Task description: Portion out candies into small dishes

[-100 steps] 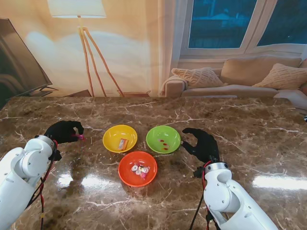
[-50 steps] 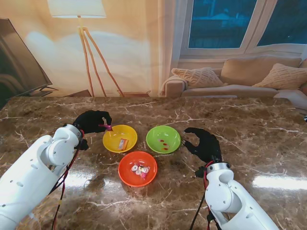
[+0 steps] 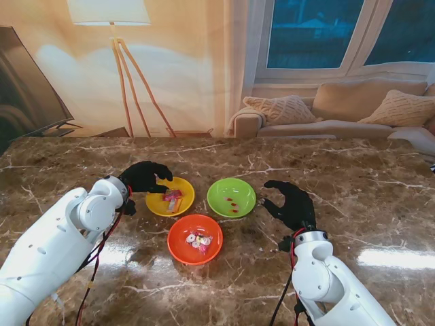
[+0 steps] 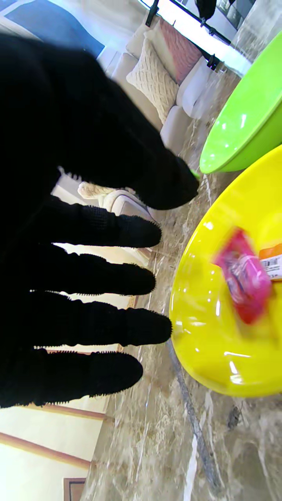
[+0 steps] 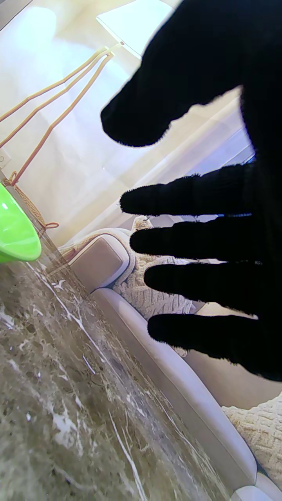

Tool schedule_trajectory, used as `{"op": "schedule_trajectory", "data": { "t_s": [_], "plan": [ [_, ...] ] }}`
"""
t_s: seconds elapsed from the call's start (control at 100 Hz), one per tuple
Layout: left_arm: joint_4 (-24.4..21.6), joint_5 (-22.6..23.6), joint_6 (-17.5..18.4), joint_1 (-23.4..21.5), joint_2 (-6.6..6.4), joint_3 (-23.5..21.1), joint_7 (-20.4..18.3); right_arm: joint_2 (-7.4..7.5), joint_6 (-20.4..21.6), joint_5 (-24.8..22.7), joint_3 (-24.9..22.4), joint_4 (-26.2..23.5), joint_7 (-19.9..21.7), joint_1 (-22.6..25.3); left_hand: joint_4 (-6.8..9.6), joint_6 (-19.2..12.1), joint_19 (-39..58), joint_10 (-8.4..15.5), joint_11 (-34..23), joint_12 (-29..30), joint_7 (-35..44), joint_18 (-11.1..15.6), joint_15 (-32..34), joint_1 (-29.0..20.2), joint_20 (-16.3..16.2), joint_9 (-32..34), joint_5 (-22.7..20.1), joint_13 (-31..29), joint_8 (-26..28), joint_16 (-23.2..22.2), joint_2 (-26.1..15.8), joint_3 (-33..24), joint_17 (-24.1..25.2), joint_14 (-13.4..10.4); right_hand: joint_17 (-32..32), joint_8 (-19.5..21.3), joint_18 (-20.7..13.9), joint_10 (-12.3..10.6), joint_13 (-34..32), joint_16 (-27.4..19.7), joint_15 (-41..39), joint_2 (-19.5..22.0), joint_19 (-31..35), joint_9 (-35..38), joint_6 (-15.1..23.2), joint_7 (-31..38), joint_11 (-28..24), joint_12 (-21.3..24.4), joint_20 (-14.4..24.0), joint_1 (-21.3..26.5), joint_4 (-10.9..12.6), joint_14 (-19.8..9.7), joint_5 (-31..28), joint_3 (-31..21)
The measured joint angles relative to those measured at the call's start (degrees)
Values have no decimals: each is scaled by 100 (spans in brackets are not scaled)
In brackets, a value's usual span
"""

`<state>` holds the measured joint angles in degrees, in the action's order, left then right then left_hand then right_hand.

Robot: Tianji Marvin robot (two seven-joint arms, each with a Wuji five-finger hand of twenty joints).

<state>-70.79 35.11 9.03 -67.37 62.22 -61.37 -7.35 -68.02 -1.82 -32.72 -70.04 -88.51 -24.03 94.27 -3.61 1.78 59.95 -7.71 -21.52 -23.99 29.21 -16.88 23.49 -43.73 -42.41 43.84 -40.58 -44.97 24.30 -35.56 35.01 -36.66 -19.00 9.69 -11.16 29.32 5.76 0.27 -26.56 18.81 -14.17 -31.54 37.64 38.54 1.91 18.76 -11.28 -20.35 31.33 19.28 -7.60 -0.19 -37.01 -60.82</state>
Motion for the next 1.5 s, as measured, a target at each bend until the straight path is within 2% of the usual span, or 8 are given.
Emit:
{"op": "schedule_trajectory", "data": {
  "t_s": [0.1,0.25,0.45,0.6,0.77,0.97,1.09,1.5],
  "plan": [
    [-34,4,-13,-49,-1,-70,9,0,2,5,0,0,0,0,50,111,-589,-5,275,281,-650,177,-676,232,304,-567,277,631,-354,705,-156,151,455,-2,0,0,0,0,0,0,0,0,1,0,0,0,0,0,0,0,0,0,0,0],
    [-352,-76,-152,-367,11,-378,131,1,2,-6,0,-5,10,2,191,171,-1647,-5,604,722,-1240,514,-1305,508,1477,-1268,655,1591,-746,1567,-859,1024,1304,-206,0,0,0,0,0,0,0,0,1,0,0,0,0,0,0,0,0,0,0,0],
    [-919,-510,-365,-974,56,-625,451,18,2,-33,34,-30,74,-5,704,254,-2626,-1,939,1051,-1713,935,-1591,862,2481,-1785,1013,2441,-987,1995,-1816,2322,2029,-352,0,0,0,0,0,0,0,0,1,0,0,0,0,0,0,0,0,0,0,0],
    [-1157,-614,-409,-1341,122,-639,754,47,9,-103,43,-105,206,13,941,350,-2700,1,977,1071,-1842,1043,-1627,913,2544,-1845,1014,2543,-991,2065,-2200,2770,2033,-377,-42,0,0,0,0,0,0,0,3,0,0,0,0,0,0,0,0,0,0,0],
    [-1231,-699,-271,-1659,192,-568,1139,80,111,-186,-25,-229,343,97,944,382,-2700,1,1050,1073,-1863,1080,-1628,913,2544,-2009,1016,2626,-991,2075,-2431,2882,2034,-384,-123,0,0,0,-124,0,129,24,34,0,0,-6,46,0,0,-74,0,0,0,170],
    [-1290,-756,-158,-1953,245,-467,1268,139,427,-140,-90,-250,641,138,946,385,-2758,1,1067,1128,-1931,1108,-1629,913,2556,-2068,1085,2707,-1044,2132,-2451,2984,2035,-407,-128,-61,0,-3,-124,-96,300,452,39,-12,0,-92,166,208,-133,-512,2,-4,85,1208],
    [-1316,-785,-153,-2065,274,-445,1374,166,570,-104,-114,-245,733,151,946,387,-2861,1,1067,1130,-1988,1114,-1630,913,2612,-2068,1163,2766,-1046,2134,-2452,3031,2035,-414,-130,-161,0,-14,-124,-232,445,734,32,-156,0,-282,284,349,-271,-861,318,-18,174,1735],
    [-1434,-747,-5,-2252,297,-462,1497,217,901,98,-157,-214,981,191,947,393,-2944,1,1104,1133,-1999,1162,-1630,913,2647,-2070,1212,2770,-1057,2197,-2453,3115,2035,-415,-206,-491,-155,-28,-124,-535,721,1073,-251,-363,-7,-657,511,774,-729,-1446,376,-171,471,1892]
  ]
}}
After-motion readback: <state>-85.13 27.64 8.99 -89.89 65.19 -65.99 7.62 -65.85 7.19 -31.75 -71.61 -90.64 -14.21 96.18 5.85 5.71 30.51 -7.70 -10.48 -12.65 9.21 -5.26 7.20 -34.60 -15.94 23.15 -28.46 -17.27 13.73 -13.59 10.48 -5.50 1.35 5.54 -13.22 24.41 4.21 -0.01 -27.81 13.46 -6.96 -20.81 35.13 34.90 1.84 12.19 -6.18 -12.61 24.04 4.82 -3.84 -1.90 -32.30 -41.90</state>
